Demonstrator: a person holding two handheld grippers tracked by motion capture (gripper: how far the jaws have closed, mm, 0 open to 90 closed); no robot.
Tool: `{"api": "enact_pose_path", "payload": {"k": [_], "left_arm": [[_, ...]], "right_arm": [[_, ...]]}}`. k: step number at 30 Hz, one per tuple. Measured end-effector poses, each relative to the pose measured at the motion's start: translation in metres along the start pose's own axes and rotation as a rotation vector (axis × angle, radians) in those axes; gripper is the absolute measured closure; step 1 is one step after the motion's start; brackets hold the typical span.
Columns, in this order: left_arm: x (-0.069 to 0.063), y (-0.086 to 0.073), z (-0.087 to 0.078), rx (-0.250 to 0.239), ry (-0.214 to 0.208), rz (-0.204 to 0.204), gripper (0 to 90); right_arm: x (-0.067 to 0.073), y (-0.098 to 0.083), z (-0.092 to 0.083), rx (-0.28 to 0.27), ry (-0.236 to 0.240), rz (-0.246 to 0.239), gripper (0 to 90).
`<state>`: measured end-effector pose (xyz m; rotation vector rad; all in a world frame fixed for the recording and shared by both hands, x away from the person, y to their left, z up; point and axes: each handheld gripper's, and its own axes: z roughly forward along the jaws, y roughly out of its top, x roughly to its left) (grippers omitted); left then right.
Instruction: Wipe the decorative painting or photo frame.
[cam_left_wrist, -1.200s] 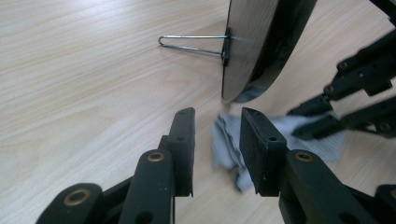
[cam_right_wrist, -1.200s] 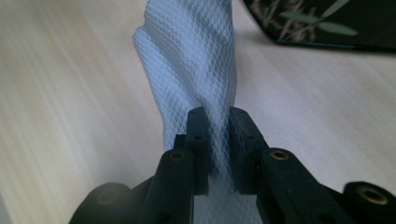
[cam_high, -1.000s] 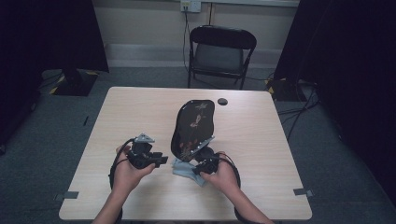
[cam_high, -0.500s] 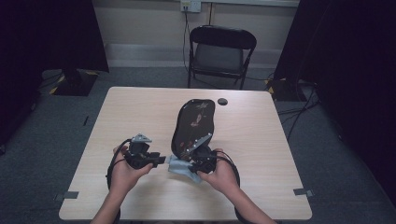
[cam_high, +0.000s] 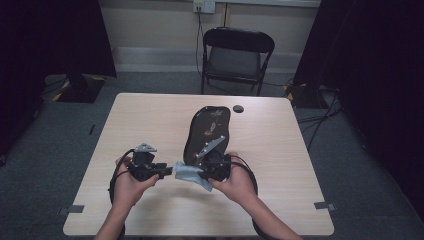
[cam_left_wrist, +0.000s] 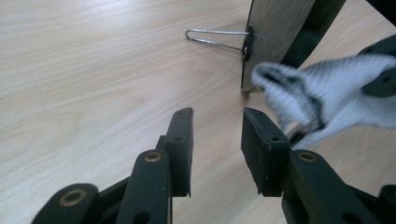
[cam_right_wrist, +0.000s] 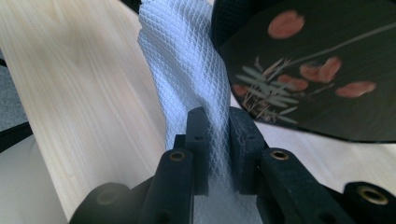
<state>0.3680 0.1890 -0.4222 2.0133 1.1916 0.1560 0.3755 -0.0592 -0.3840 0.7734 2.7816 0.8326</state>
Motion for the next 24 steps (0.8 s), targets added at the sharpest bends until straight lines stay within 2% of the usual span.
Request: {"api": "enact_pose_path", "payload": {"k": [6, 12, 24], "left_arm": [[0.001, -0.003, 0.000, 0.006, 0.009, -0.003, 64.1], [0.000, -0.004, 0.002, 0.012, 0.006, 0.001, 63.6], [-0.009, 0.000, 0.009, 0.014, -0.023, 0.030, 62.7]], "right_arm": [[0.001, 0.011, -0.013, -0.013, -0.010, -0.029, 80.0], [0.000, 0.025, -0.036, -0.026, -0.040, -0.056, 80.0], [-0.014, 0.058, -0.083, -0.057, -0.126, -0.050, 80.0]]}}
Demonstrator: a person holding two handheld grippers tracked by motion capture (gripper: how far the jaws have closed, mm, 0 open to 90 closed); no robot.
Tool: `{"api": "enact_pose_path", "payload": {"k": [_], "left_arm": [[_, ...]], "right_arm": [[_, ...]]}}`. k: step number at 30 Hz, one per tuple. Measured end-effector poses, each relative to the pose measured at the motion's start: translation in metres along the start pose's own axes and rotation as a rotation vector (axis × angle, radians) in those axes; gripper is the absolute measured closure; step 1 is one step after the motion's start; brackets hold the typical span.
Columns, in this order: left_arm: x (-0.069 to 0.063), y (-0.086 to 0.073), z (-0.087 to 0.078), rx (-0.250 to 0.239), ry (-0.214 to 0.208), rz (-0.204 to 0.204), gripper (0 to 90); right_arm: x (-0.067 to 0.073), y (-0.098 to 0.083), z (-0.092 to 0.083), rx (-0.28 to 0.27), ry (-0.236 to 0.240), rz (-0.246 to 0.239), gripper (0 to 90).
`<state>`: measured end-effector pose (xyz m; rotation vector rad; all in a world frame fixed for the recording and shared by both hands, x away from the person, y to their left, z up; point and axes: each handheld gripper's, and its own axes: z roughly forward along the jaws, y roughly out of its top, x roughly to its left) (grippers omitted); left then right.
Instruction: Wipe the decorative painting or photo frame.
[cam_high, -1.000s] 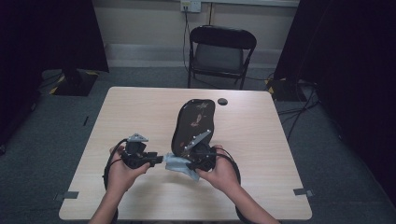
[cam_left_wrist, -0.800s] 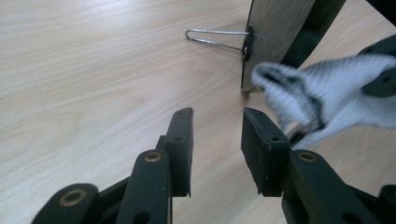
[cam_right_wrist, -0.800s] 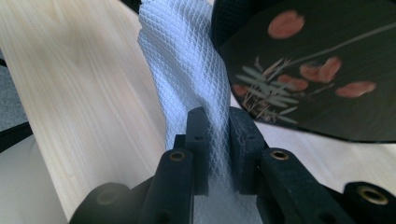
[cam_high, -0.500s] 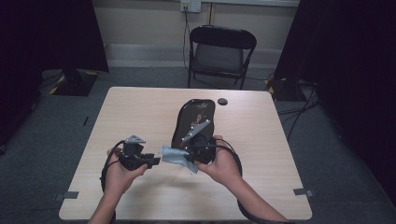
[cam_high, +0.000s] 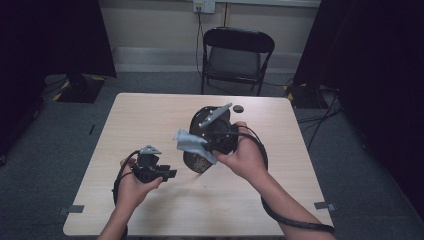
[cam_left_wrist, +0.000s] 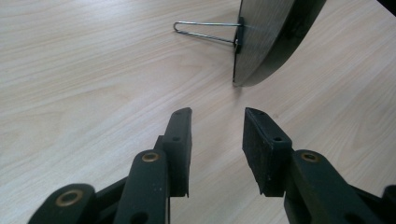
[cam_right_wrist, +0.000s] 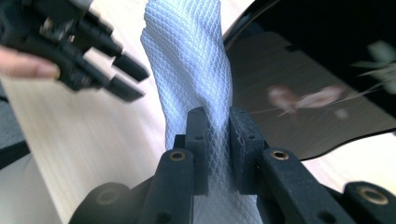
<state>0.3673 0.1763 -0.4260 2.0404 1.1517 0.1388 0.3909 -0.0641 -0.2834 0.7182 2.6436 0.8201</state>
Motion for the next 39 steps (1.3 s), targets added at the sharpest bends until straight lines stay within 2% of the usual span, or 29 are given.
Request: {"api": "enact_pose_path", "payload": {"k": [8, 14, 19, 22, 24, 27, 29, 30, 31, 33, 34, 35, 36, 37, 38, 39], "left_arm": [[-0.006, 0.005, 0.005, -0.008, -0.026, 0.017, 61.3], [-0.009, 0.008, 0.009, 0.001, -0.041, 0.033, 61.3], [-0.011, 0.011, 0.011, -0.010, -0.047, 0.032, 60.8], [-0.012, 0.013, 0.012, 0.001, -0.057, 0.040, 60.4], [-0.012, 0.014, 0.014, -0.010, -0.055, 0.049, 59.8], [-0.014, 0.017, 0.015, 0.000, -0.068, 0.053, 59.9], [-0.016, 0.018, 0.017, -0.023, -0.058, 0.051, 59.6], [-0.016, 0.018, 0.017, -0.015, -0.060, 0.063, 59.7], [-0.016, 0.020, 0.017, -0.012, -0.064, 0.057, 59.6], [-0.016, 0.021, 0.018, -0.026, -0.055, 0.071, 59.4], [-0.017, 0.021, 0.019, -0.038, -0.052, 0.062, 59.0], [-0.016, 0.023, 0.019, -0.029, -0.056, 0.076, 58.4], [-0.017, 0.023, 0.021, -0.045, -0.054, 0.073, 57.6], [-0.017, 0.024, 0.021, -0.030, -0.063, 0.077, 57.6], [-0.019, 0.025, 0.023, -0.045, -0.057, 0.072, 57.6], [-0.018, 0.026, 0.023, -0.040, -0.060, 0.082, 57.5]], "right_arm": [[-0.012, 0.016, -0.011, -0.013, -0.030, 0.026, 80.0], [-0.017, 0.028, -0.017, 0.005, -0.050, 0.010, 79.9], [-0.023, 0.037, -0.026, 0.014, -0.077, 0.013, 79.9], [-0.029, 0.041, -0.034, 0.007, -0.098, 0.026, 79.9], [-0.034, 0.043, -0.039, 0.005, -0.114, 0.033, 79.9], [-0.043, 0.045, -0.044, 0.003, -0.135, 0.051, 79.9], [-0.049, 0.045, -0.044, 0.003, -0.143, 0.068, 79.9], [-0.053, 0.044, -0.044, 0.001, -0.148, 0.077, 79.8], [-0.056, 0.043, -0.043, 0.002, -0.151, 0.091, 79.8], [-0.062, 0.041, -0.043, 0.003, -0.155, 0.107, 79.7], [-0.065, 0.040, -0.042, 0.003, -0.156, 0.114, 79.7], [-0.067, 0.038, -0.042, 0.007, -0.157, 0.118, 79.7], [-0.069, 0.037, -0.042, 0.008, -0.161, 0.124, 79.7], [-0.070, 0.036, -0.041, 0.009, -0.164, 0.126, 79.7], [-0.071, 0.035, -0.040, 0.013, -0.168, 0.126, 79.7], [-0.072, 0.034, -0.039, 0.012, -0.170, 0.127, 79.7]]}}
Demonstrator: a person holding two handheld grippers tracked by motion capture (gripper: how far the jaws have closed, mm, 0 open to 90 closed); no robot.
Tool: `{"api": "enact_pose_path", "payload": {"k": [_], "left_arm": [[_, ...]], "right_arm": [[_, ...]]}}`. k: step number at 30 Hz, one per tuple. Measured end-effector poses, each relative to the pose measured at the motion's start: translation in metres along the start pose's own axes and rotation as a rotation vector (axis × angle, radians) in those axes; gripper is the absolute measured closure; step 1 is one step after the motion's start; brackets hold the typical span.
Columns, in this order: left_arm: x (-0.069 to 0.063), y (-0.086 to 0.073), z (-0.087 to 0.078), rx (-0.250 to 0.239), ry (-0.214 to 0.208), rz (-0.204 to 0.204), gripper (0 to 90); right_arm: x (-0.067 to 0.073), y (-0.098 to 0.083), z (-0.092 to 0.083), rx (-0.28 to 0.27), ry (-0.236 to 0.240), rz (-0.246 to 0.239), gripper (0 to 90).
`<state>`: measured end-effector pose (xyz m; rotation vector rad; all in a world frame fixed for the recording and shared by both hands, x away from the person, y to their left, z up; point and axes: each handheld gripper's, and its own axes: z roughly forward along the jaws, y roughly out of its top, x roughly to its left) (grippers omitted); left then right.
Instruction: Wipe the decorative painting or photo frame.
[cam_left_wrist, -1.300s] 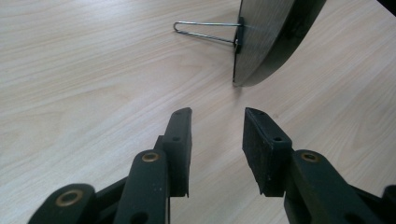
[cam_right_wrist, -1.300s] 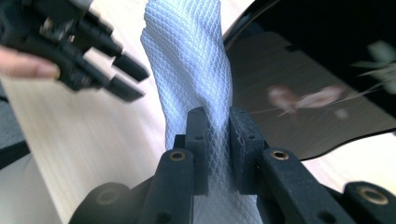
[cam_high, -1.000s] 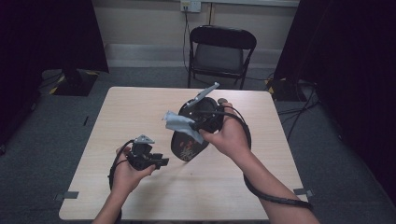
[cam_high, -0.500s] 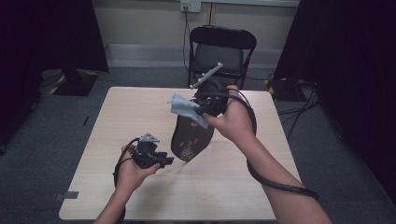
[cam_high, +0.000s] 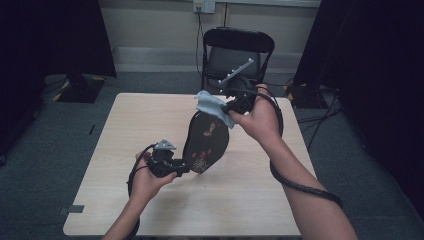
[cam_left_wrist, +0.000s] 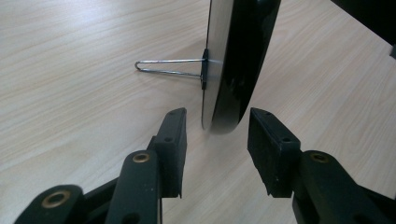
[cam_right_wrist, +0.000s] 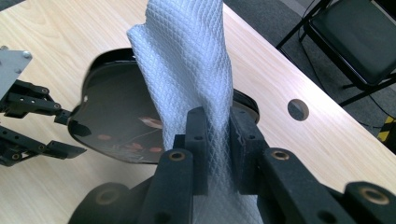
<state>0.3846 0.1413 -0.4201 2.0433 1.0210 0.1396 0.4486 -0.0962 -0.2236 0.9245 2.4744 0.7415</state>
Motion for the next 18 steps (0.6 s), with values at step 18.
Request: {"api": "enact_pose_path", "payload": {"k": [18], "left_arm": [[0.002, 0.008, 0.008, -0.011, 0.012, 0.059, 78.3]], "right_arm": [[-0.027, -0.025, 0.036, 0.065, -0.031, 0.102, 79.6]]}}
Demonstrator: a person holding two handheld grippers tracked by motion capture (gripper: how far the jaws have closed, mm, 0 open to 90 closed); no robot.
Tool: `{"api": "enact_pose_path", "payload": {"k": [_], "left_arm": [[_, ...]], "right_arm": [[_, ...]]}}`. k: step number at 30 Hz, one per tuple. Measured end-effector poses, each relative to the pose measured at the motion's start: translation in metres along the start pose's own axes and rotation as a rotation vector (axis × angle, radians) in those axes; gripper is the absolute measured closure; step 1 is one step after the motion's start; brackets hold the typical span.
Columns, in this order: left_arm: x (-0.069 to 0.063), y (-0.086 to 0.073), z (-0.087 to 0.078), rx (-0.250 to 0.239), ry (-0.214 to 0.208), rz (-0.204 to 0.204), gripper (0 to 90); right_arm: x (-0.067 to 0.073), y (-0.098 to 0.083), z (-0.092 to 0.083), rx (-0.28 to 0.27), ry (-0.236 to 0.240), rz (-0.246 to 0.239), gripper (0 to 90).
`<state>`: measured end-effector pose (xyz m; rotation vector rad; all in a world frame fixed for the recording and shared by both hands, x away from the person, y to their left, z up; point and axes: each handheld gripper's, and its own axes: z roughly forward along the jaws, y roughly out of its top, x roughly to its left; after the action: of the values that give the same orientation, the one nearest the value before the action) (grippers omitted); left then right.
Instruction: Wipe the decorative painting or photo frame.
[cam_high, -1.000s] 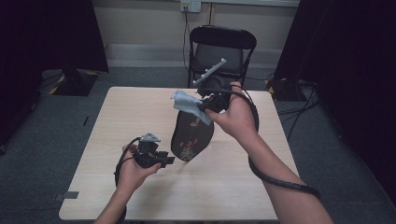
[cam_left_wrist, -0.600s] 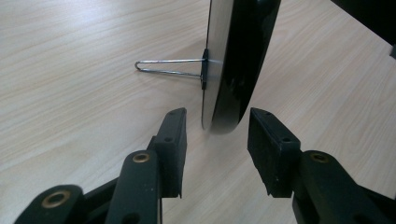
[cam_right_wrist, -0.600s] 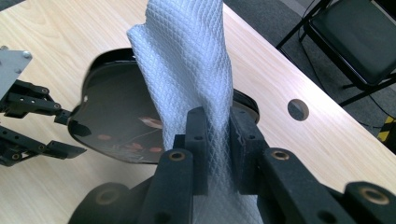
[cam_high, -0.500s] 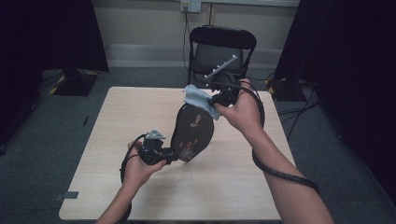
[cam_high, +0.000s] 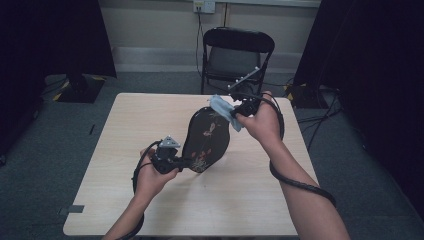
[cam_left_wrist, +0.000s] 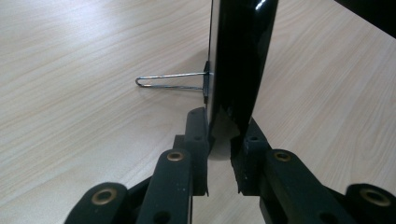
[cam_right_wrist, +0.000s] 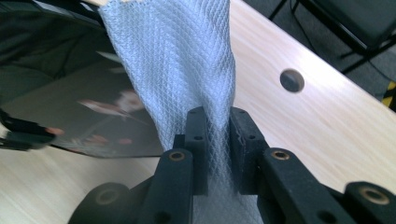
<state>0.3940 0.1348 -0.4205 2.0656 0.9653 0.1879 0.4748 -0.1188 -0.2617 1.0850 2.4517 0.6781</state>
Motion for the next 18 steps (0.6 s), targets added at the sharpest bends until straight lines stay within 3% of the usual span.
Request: {"api": "enact_pose_path", "payload": {"k": [11, 18], "left_arm": [[0.000, 0.000, -0.002, 0.010, 0.002, -0.006, 78.4], [0.001, -0.002, -0.005, 0.008, 0.003, -0.011, 78.5]], "right_arm": [[-0.018, -0.029, 0.022, 0.032, -0.005, 0.065, 79.5], [-0.019, -0.040, 0.034, 0.053, 0.003, 0.086, 79.4]]}}
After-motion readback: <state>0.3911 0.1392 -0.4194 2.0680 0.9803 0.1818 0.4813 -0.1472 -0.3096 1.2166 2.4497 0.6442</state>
